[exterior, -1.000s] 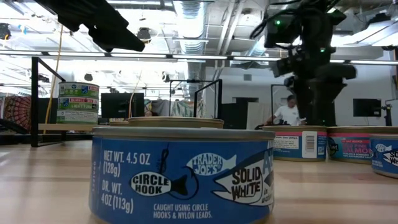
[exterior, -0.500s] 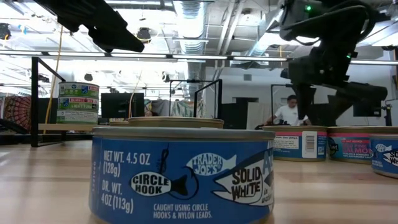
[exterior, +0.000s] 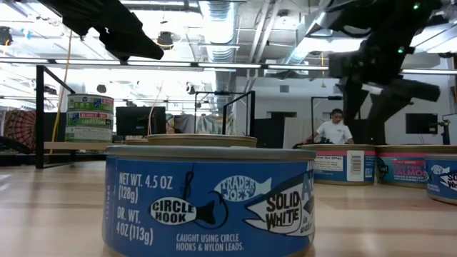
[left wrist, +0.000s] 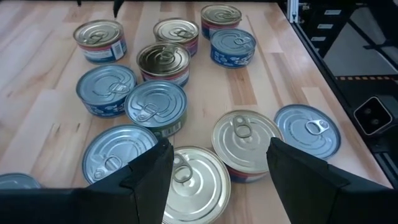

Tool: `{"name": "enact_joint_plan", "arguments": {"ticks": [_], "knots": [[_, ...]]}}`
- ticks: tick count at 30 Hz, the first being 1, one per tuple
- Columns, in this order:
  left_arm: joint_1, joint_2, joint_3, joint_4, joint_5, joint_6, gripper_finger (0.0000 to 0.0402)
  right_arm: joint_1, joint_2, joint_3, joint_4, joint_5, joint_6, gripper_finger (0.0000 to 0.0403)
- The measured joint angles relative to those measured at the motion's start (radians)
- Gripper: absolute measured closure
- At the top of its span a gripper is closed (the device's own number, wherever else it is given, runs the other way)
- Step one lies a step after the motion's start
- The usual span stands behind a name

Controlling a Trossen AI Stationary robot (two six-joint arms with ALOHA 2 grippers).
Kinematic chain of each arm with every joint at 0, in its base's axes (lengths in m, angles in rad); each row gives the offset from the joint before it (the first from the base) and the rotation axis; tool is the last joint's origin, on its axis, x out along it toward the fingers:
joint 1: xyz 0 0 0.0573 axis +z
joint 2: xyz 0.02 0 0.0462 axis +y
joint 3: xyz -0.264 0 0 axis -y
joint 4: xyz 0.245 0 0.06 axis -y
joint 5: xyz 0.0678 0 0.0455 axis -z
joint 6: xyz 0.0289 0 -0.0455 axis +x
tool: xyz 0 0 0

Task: Stack canned seafood by type on shelf
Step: Put the blue pink tuna can on the shelf

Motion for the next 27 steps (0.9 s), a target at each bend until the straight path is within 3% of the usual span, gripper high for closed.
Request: {"name": "enact_joint_plan", "arguments": {"ticks": [9, 17, 27], "knots": [[0.0, 0.0, 0.0, 0.0, 0.001, 0.003, 0.0155, 0.073, 0.009, -0.005, -0.062, 0.048, 0.035, 0.0121], [0.0, 0.0, 0.0, 0.0, 0.008, -0.003, 0.0155, -0.041, 0.007, -0.005, -0.106, 0.044, 0.365, 0.0122], [0.0, 0.0, 0.0, 0.0, 0.01, -0.005, 0.0155, -0.202, 0.007, -0.046, -0.07, -0.116, 0.567, 0.014]]}}
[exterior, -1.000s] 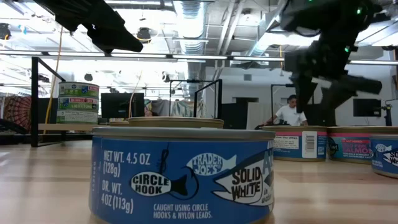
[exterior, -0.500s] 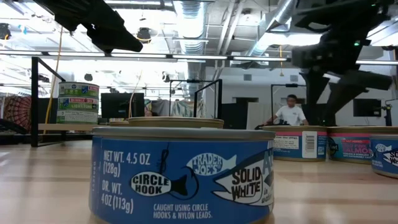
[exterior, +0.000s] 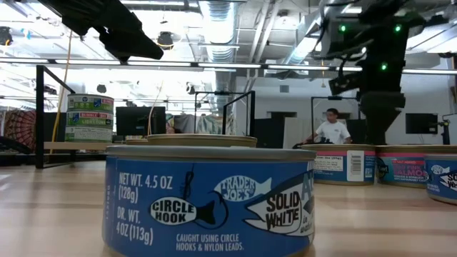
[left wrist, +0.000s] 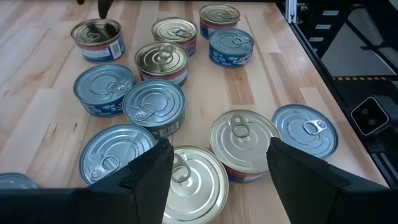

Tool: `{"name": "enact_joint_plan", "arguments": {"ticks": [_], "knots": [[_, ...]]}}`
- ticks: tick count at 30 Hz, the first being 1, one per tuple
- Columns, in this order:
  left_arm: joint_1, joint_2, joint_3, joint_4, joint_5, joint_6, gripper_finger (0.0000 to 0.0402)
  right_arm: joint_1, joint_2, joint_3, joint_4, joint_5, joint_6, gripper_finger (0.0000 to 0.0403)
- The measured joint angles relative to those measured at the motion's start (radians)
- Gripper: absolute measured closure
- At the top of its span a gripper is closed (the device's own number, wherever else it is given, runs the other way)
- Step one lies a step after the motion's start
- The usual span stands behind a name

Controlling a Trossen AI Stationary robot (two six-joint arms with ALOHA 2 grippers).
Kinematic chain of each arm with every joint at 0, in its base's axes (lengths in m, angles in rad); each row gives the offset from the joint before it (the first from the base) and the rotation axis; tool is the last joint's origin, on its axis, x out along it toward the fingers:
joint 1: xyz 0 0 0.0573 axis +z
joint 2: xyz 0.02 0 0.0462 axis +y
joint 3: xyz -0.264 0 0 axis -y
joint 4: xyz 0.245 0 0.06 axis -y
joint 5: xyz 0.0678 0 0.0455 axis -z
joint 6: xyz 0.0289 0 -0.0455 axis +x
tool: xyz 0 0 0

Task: Stack canned seafood by type on shelf
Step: Put the blue pink tuna can on the shelf

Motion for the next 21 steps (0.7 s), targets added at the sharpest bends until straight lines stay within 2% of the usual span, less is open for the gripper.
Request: {"name": "enact_joint_plan", "arguments": {"ticks": [5, 15, 21], "knots": [[0.0, 0.0, 0.0, 0.0, 0.0, 0.0, 0.0155, -0.051, -0.002, -0.036, 0.046, -0.041, 0.029, 0.0188], [0.0, 0.0, 0.0, 0.0, 0.001, 0.0, 0.0155, -0.056, -0.001, -0.039, 0.058, -0.076, 0.026, 0.0302], [0.0, 0.0, 0.0, 0.0, 0.001, 0.0, 0.0155, -0.057, -0.001, -0.039, 0.057, -0.099, 0.034, 0.0345]]}}
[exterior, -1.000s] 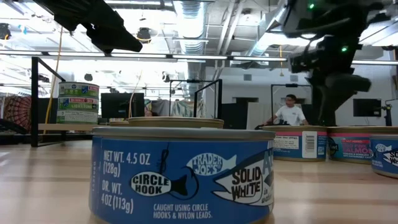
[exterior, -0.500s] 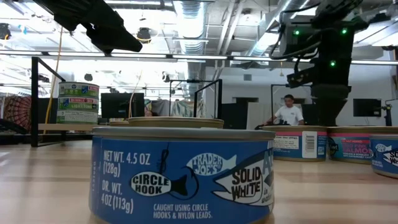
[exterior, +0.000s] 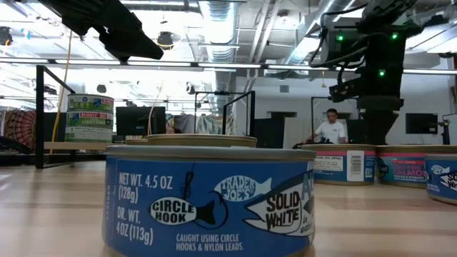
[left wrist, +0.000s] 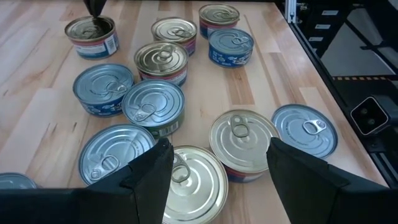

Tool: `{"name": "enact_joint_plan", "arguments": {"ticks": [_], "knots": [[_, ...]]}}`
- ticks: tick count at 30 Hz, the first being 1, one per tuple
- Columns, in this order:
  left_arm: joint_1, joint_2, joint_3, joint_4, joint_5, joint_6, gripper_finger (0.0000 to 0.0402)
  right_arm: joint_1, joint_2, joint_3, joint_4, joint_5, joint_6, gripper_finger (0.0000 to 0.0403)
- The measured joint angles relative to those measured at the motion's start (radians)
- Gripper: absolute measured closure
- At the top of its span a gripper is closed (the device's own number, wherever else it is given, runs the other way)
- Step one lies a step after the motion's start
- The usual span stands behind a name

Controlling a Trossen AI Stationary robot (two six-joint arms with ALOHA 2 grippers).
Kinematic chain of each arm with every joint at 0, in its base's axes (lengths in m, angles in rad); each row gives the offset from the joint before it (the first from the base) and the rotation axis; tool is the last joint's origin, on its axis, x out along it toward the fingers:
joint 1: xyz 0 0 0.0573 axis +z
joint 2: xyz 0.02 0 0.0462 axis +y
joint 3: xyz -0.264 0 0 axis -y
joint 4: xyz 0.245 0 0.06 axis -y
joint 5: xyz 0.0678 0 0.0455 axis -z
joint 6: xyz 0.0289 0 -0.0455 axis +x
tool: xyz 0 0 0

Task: Stack canned seafood by type on shelf
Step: Put the blue pink tuna can on the shelf

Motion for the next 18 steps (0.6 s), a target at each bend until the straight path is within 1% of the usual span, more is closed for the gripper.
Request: {"name": "enact_joint_plan", "arguments": {"ticks": [9, 18], "knots": [[0.0, 0.0, 0.0, 0.0, 0.02, -0.01, 0.0155, -0.029, 0.001, -0.002, -0.011, -0.027, -0.003, 0.0387], [0.0, 0.0, 0.0, 0.0, 0.02, -0.012, 0.0155, -0.033, 0.002, -0.002, -0.007, -0.028, 0.0, 0.0374]]}}
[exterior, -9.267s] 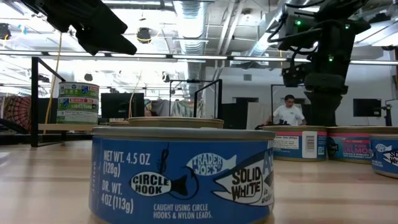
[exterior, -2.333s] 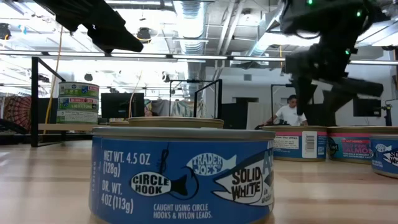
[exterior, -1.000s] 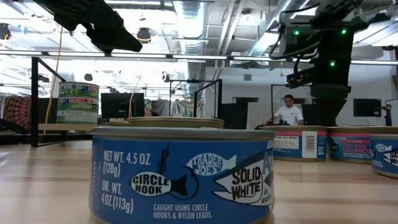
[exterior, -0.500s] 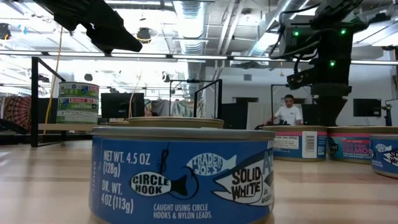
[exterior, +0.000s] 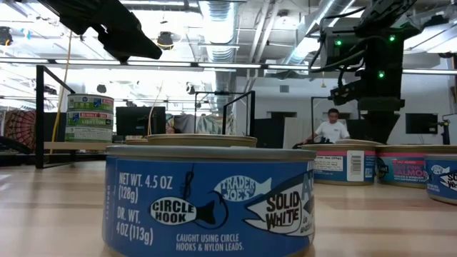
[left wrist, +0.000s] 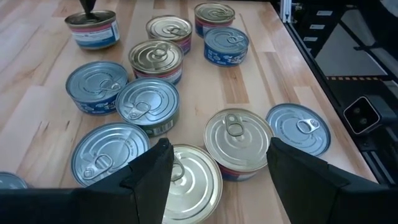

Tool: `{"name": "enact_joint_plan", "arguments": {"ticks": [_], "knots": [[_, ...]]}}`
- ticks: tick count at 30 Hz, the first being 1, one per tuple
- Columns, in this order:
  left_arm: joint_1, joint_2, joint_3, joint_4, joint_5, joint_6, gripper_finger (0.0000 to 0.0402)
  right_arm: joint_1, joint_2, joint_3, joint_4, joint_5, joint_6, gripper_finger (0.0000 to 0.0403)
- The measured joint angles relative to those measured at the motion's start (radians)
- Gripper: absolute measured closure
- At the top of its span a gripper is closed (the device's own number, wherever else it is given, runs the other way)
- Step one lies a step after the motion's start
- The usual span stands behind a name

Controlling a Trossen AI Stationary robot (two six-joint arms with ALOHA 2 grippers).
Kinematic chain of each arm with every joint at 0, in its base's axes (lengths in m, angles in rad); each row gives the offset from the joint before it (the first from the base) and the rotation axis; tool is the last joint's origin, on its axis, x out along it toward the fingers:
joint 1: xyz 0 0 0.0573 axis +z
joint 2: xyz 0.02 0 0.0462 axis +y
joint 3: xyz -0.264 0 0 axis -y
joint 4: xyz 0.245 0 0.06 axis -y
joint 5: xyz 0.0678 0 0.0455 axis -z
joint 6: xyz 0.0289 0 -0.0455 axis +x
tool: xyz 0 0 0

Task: Stack canned seafood by type on shelf
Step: Put the blue pink tuna can on the shelf

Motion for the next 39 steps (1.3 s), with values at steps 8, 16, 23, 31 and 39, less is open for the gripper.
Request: {"name": "enact_joint_plan", "arguments": {"ticks": [8, 16, 23, 31, 39], "knots": [[0.0, 0.0, 0.0, 0.0, 0.021, -0.018, 0.0155, -0.015, 0.0, 0.0, 0.0, 0.0, -0.001, 0.0381], [0.0, 0.0, 0.0, 0.0, 0.023, -0.026, 0.0155, -0.053, 0.001, 0.0, 0.015, 0.0, -0.028, 0.038], [0.0, 0.0, 0.0, 0.0, 0.045, -0.027, 0.0155, -0.07, 0.005, 0.0, 0.015, 0.001, -0.038, 0.0381], [0.0, 0.0, 0.0, 0.0, 0.045, -0.034, 0.0155, -0.079, 0.108, 0.003, 0.021, 0.003, -0.047, 0.0381], [0.0, 0.0, 0.0, 0.0, 0.045, -0.034, 0.0155, -0.107, 0.11, 0.002, 0.049, 0.004, -0.071, 0.0381]]}}
